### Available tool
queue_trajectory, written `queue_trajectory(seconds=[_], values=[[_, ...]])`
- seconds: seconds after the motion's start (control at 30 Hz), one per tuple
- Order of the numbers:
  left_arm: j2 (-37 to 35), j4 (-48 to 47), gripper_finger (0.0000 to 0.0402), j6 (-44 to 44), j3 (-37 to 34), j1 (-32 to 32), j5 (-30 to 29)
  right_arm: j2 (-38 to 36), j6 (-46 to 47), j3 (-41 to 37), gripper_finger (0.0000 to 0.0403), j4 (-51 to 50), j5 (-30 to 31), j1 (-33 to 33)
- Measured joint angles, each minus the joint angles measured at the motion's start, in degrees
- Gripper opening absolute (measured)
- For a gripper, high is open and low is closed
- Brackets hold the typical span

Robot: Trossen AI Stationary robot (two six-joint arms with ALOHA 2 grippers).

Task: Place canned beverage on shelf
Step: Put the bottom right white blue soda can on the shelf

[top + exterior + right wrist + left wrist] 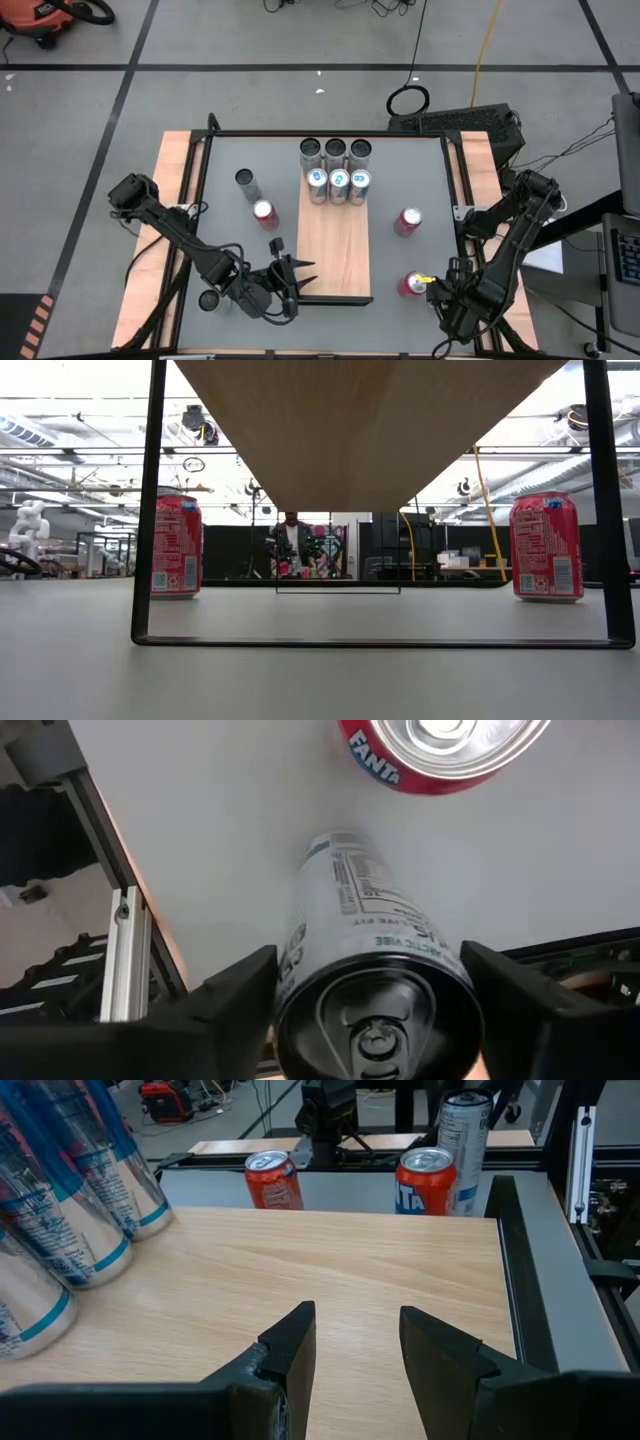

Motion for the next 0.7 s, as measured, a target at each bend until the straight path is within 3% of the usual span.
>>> queue_trajectory(seconds=[0.2, 0.43, 0.7], values=[[0.0, 0.0, 0.0141, 0.0, 0.0, 0.0, 0.0, -0.1, 0.2, 0.0, 0.0199, 0.0, -3.1, -0.4], [0.0, 0.0, 0.0141, 0.5, 0.0, 0.2, 0.0, -0.9, 0.2, 2.8, 0.0198, 2.5, -7.1, -1.3], [0.0, 2.7, 0.0141, 0.5, 0.0, 2.5, 0.0, -1.0, -4.3, 13.7, 0.0197, 3.1, -2.1, -2.8]])
